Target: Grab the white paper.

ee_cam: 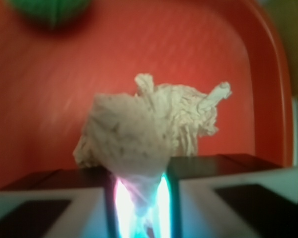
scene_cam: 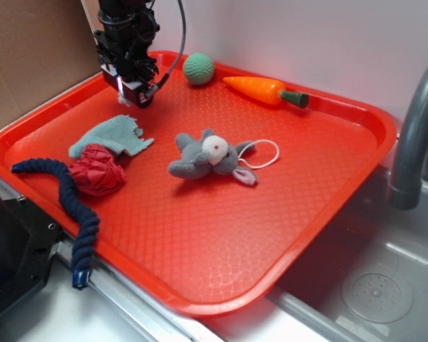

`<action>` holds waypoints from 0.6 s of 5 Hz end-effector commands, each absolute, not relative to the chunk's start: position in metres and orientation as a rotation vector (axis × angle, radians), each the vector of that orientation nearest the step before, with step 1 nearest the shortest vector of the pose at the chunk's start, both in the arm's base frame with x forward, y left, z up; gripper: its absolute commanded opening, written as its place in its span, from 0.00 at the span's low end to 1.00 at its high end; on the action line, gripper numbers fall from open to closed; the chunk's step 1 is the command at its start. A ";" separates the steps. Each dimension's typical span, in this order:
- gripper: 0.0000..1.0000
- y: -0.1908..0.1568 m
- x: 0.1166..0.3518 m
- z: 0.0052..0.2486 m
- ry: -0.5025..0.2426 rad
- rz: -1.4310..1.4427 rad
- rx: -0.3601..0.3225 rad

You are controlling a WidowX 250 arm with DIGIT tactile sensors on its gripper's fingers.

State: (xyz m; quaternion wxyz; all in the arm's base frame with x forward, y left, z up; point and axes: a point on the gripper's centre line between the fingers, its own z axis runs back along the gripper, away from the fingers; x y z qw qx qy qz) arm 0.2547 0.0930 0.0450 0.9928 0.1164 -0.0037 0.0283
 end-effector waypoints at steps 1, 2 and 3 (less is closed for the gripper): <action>0.00 0.044 0.243 0.132 -0.014 -0.064 -0.027; 0.00 0.020 0.226 0.153 0.018 -0.110 -0.054; 0.00 -0.003 0.200 0.167 -0.003 -0.123 -0.015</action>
